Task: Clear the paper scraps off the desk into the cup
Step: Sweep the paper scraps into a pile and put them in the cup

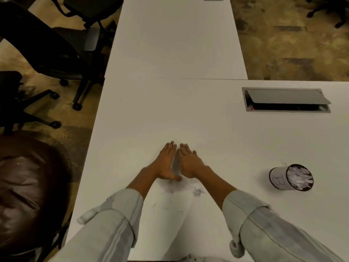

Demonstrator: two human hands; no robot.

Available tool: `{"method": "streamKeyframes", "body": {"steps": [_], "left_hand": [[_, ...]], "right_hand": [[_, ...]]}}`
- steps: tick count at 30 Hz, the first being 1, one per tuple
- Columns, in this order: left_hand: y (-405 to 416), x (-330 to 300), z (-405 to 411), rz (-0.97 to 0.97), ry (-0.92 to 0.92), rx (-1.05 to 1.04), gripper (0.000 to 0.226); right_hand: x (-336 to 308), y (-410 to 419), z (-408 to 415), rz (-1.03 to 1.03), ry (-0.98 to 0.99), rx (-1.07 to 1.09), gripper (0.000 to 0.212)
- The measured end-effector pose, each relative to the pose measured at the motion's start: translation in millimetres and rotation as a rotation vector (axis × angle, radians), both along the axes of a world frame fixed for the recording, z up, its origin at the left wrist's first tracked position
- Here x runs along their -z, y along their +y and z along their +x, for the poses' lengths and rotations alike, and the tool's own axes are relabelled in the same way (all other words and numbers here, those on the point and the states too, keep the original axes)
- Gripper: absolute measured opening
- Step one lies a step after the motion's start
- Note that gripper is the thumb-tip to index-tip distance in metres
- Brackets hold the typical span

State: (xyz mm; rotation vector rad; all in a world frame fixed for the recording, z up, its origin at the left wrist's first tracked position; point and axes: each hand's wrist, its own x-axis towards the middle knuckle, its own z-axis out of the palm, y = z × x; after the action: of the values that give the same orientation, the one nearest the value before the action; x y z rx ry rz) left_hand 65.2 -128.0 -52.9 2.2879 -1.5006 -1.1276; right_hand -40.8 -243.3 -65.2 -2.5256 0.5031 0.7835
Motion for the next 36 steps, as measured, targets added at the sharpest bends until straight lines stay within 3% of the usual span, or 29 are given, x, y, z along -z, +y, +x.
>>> {"method": "streamKeyframes", "body": {"steps": [2, 5, 8, 17, 19, 22, 26, 31, 36], "left_hand": [[-6, 2, 6, 0.061, 0.011, 0.124, 0.13], [9, 7, 5, 0.091, 0.042, 0.198, 0.131], [42, 14, -8, 0.047, 0.051, 0.158, 0.127], [108, 26, -74, -0.066, -0.031, 0.095, 0.126], [114, 23, -85, -0.09, 0.009, 0.03, 0.123], [123, 14, -90, -0.152, -0.037, -0.114, 0.122], [135, 7, -83, -0.055, -0.135, -0.326, 0.129], [145, 14, -97, 0.087, -0.066, -0.263, 0.133], [143, 19, -126, -0.04, 0.078, -0.215, 0.122]], "right_hand": [[6, 18, -13, 0.025, -0.05, -0.03, 0.094], [12, 39, -34, 0.048, -0.148, -0.065, 0.082], [17, 54, -51, 0.047, -0.202, -0.095, 0.072], [29, 74, -104, -0.106, -0.263, -0.286, 0.07], [26, 73, -115, -0.132, -0.311, -0.241, 0.068], [22, 61, -129, -0.102, -0.414, 0.071, 0.067], [27, 47, -148, -0.015, -0.306, 0.44, 0.077], [33, 77, -139, 0.014, -0.243, 0.305, 0.091], [29, 108, -117, 0.087, -0.273, 0.134, 0.09]]}}
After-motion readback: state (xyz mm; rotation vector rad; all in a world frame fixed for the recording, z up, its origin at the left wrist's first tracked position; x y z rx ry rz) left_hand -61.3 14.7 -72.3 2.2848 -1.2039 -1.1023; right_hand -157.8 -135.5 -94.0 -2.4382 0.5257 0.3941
